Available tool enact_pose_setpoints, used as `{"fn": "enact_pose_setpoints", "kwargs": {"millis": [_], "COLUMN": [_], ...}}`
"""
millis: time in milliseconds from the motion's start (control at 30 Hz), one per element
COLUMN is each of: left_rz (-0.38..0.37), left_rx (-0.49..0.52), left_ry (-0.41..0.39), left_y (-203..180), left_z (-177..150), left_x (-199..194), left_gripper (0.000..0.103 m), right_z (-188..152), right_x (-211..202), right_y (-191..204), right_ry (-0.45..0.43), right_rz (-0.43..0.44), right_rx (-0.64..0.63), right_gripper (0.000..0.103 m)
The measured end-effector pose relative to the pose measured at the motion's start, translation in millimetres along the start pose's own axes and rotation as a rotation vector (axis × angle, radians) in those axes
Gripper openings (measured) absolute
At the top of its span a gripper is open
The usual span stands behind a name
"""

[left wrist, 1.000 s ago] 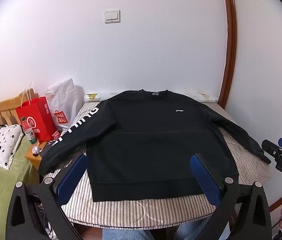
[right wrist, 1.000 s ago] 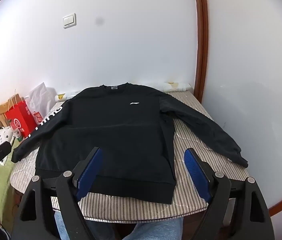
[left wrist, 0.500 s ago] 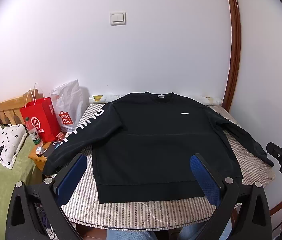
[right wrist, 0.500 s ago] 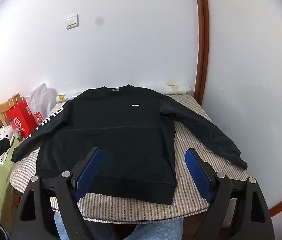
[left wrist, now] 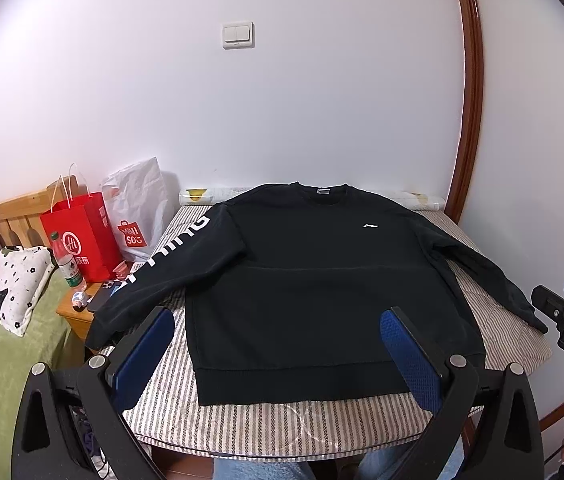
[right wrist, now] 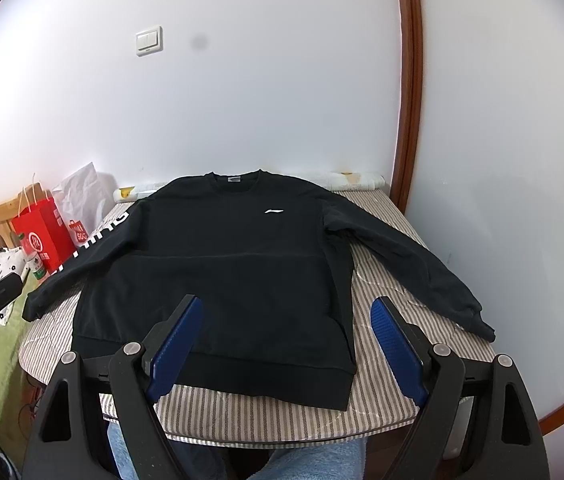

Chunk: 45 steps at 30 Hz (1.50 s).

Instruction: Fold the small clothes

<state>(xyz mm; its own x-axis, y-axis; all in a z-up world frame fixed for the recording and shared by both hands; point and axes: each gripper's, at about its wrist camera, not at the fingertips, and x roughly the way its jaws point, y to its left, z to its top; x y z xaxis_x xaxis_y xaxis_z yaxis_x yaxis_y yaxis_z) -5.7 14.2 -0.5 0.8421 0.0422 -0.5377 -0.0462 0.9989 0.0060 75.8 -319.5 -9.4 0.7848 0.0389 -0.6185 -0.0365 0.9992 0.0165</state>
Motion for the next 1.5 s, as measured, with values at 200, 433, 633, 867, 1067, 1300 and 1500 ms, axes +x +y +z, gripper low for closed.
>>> {"fn": "enact_pose_setpoints", "kwargs": {"millis": [200, 433, 633, 867, 1067, 1300, 1500], "left_rz": [0.000, 0.001, 0.001, 0.001, 0.000, 0.001, -0.001], "left_rx": [0.000, -0.003, -0.008, -0.008, -0.009, -0.009, -0.013], "left_ry": [0.003, 0.005, 0.003, 0.004, 0.002, 0.001, 0.001], "left_y": [0.4, 1.1, 3.4, 3.8, 4.7, 4.5, 4.7], "left_z": [-0.2, -0.6, 0.4, 1.0, 3.0, 4.2, 4.3], "left_x": [0.0, -0.4, 0.3, 0.2, 0.4, 1.1, 1.5], "left_gripper": [0.103, 0.103, 0.103, 0.103, 0.103, 0.103, 0.103], "right_z": [-1.6, -3.3, -3.3, -2.7, -1.8, 0.1, 0.3], "right_x": [0.6, -0.6, -0.1, -0.5, -0.4, -0.6, -0.3], "right_y": [1.0, 1.5, 0.7, 1.4, 0.9, -0.6, -1.3], "right_ry": [0.001, 0.001, 0.002, 0.003, 0.002, 0.001, 0.002], "right_rz": [-0.001, -0.008, -0.007, -0.010, -0.010, -0.013, -0.014], "right_rx": [0.006, 0.010, 0.014, 0.013, 0.012, 0.010, 0.008], "right_gripper": [0.085, 0.086, 0.086, 0.086, 0.086, 0.086, 0.086]}}
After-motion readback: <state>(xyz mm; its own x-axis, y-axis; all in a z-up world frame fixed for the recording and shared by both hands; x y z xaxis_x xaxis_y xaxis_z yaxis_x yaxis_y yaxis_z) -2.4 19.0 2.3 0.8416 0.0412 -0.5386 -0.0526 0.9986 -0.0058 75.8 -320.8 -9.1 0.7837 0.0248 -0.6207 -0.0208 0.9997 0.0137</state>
